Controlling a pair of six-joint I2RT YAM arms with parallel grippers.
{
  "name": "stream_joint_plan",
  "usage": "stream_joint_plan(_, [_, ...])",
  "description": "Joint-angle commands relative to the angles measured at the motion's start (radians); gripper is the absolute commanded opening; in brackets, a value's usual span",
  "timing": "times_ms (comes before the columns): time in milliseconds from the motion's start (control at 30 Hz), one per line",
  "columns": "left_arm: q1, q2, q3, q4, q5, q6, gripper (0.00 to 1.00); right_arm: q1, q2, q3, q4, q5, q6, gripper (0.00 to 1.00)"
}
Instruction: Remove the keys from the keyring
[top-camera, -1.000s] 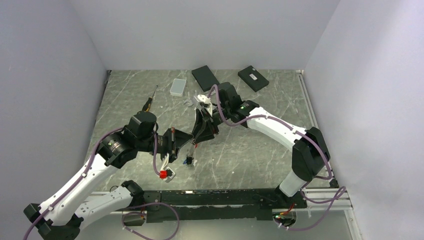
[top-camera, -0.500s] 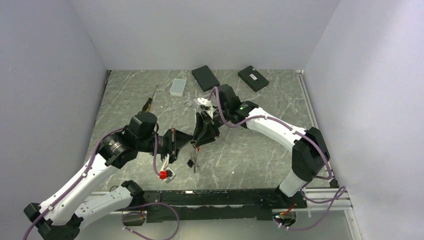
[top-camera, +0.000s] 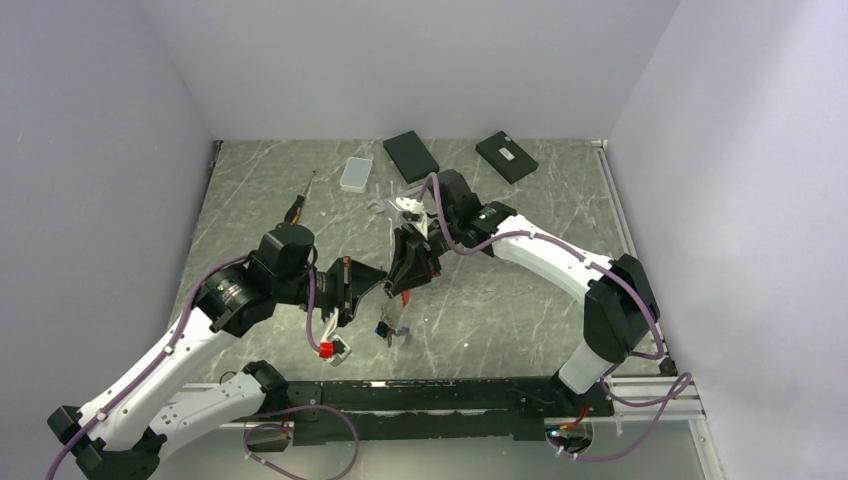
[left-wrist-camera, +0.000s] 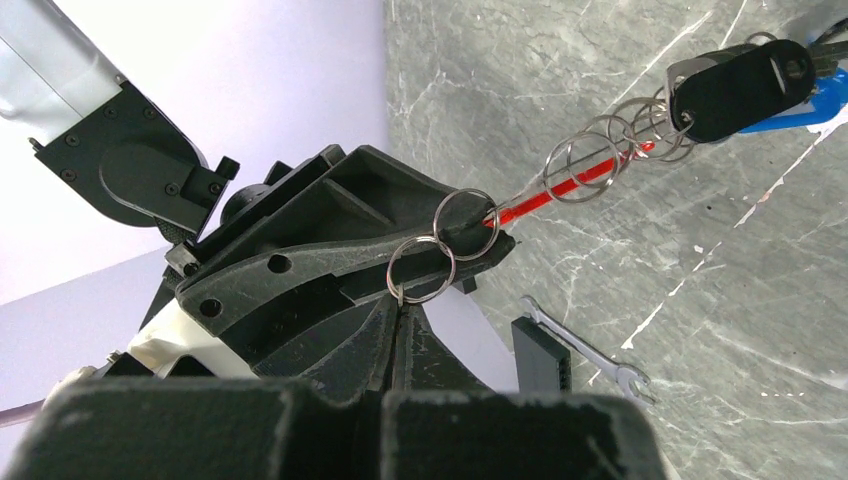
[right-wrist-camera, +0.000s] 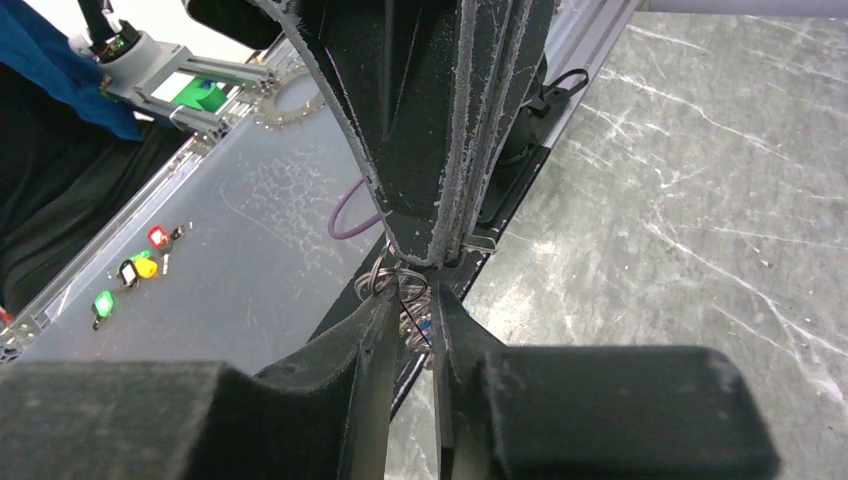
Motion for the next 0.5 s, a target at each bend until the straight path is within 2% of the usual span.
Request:
stream_joint_plan(0, [0.000, -0.014, 0.007, 0.045, 0.048, 0.304, 0.00, 0.012, -0.008, 0.040, -0.043, -0.063, -0.054, 0.23])
stream_joint_plan(133, [-0.001, -0.011, 0.005, 0.058, 0.043, 0.302, 0.00, 0.023, -0.005, 0.048, -0.070, -0.069, -0.074, 0.24])
stream_joint_plan(333, [-0.001, -0.009, 0.004, 0.061, 0.041, 0.303, 0.00, 0.029, -0.001, 0.050, -0.060, -0.069, -0.057, 0.20])
stream_joint_plan(400, [-0.001, -0.008, 0.005, 0.058, 0.040, 0.306, 0.00, 0.029, -0.002, 0.047, -0.039, -0.064, -0.034, 0.14])
stream_joint_plan(467, [-0.001, -0.009, 0.008, 0.056, 0.041, 0.305, 0.00, 0.028, -0.003, 0.038, 0.003, -0.050, 0.012, 0.03])
